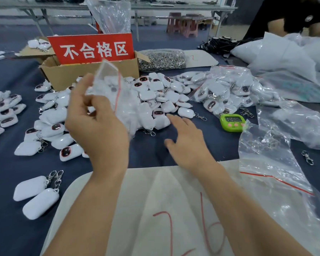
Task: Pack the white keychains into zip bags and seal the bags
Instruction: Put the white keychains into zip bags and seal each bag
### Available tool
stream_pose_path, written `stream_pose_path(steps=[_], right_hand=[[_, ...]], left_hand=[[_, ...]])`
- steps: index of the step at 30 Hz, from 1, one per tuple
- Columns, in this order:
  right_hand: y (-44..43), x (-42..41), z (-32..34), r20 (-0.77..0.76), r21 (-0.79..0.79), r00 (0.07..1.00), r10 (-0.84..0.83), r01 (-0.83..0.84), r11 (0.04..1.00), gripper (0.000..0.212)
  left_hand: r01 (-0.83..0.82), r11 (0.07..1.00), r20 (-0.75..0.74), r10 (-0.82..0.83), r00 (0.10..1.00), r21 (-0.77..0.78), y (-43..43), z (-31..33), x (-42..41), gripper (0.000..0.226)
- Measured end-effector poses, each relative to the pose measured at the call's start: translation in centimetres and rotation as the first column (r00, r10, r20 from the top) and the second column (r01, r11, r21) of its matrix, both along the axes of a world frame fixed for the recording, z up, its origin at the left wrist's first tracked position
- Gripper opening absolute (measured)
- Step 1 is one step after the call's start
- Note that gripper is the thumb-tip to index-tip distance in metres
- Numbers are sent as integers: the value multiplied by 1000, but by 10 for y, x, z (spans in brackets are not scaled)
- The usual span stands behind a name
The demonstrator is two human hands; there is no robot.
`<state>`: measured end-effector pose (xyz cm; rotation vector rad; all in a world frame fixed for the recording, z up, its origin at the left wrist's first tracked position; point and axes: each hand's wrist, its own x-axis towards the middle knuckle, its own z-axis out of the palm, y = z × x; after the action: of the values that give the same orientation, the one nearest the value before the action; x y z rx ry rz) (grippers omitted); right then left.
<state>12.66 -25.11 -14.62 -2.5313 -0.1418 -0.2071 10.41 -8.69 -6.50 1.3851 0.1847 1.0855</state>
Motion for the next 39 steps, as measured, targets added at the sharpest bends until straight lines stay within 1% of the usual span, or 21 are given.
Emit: stream_pose_path(steps=[2,4,6,7,8,9,10,12,14,15,17,20,23,26,28,29,31,33,35,37,39], right_hand=[[9,9,2,26,-67,996,90,-88,994,70],[15,15,4,-5,-106,993,120,-120,987,65],[15,16,6,-9,-95,993,114,-115,989,55],[14,14,8,3,-51,995,97,-96,994,47],[11,11,10,9,-4,998,68,-68,998,38],[9,9,11,9,22,999,35,-36,999,31],[7,6,11,4,23,1000,1,-1,1000,27],[3,1,13,13,-33,997,-79,80,996,21],[0,0,13,42,-71,982,-182,185,980,22],[-2,1,12,43,-32,971,-235,237,971,29],[-8,5,11,18,178,942,-334,326,929,38],[-16,8,14,-71,561,928,-367,341,754,28],[-12,4,20,-176,817,950,-257,287,500,19],[-5,-1,28,-230,924,965,-124,256,282,12],[-2,-4,30,-258,953,966,-18,257,159,12],[0,-7,31,-266,958,964,27,261,122,14],[4,-13,32,-284,956,955,89,275,97,16],[6,-16,35,-279,958,951,137,267,101,13],[4,-17,39,-258,963,946,194,235,132,9],[-1,-17,40,-245,960,943,225,203,194,14],[-5,-18,38,-235,928,951,199,160,336,24]], left_hand=[[-63,997,71,60,996,52,11,8,1,41],[-128,979,117,110,987,162,17,12,-1,41],[-172,922,118,139,983,347,16,10,-6,41],[-162,873,85,139,987,460,13,6,-8,42],[-104,826,2,123,992,555,8,0,-10,43],[2,781,-131,102,986,624,2,-6,-11,45],[125,737,-284,94,954,664,-5,-14,-12,47],[327,646,-529,143,836,690,-14,-34,-11,51],[432,557,-624,211,753,709,-17,-51,-11,56],[448,533,-635,237,735,718,-17,-55,-10,56],[415,543,-607,235,760,730,-17,-59,-8,51],[369,607,-546,130,828,704,-20,-61,-6,37],[453,643,-552,-56,832,618,-23,-62,-9,37],[476,669,-563,-102,820,571,-23,-62,-9,44],[516,707,-622,-138,771,483,-24,-63,-8,50],[544,730,-651,-180,737,413,-25,-64,-7,52],[579,769,-660,-289,694,272,-29,-62,-7,45],[555,816,-595,-368,715,161,-29,-58,-7,23],[507,855,-534,-380,755,109,-26,-56,-5,13],[505,859,-501,-401,767,86,-24,-55,-3,8],[525,847,-477,-429,767,83,-25,-55,-4,6]])
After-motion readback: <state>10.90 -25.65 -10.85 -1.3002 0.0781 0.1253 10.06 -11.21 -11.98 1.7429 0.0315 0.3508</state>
